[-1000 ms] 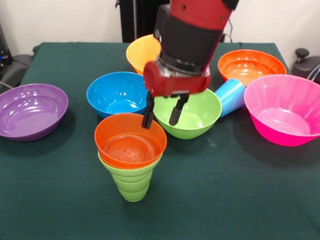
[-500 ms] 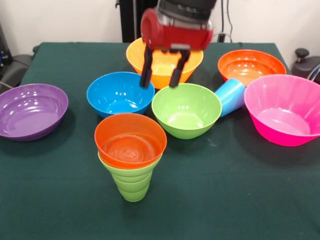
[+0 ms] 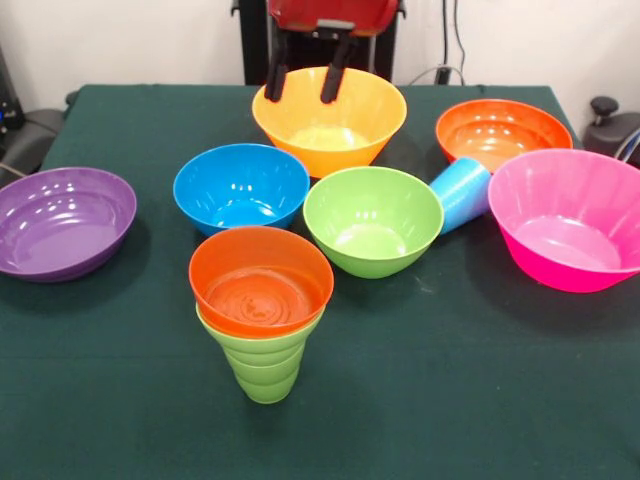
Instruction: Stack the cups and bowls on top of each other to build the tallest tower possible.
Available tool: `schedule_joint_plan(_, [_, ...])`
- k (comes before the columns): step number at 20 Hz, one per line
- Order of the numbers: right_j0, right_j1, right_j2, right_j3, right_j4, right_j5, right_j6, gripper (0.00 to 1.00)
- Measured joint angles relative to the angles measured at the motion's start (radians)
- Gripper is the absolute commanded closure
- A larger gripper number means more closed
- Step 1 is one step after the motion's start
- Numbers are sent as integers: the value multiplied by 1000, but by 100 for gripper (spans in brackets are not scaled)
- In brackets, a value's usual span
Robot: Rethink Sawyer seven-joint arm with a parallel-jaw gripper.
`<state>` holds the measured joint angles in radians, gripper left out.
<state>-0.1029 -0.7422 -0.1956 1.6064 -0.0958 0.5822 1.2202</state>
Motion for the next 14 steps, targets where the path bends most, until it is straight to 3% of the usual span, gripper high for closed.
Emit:
schedule_joint_plan(4, [-67, -29, 22, 113, 0, -80, 0, 0])
schedule_joint_plan(10, [-274, -50, 67, 302, -37, -282, 0, 0])
schedule_joint_plan(14, [-402, -64, 79, 382, -97, -346, 0, 0])
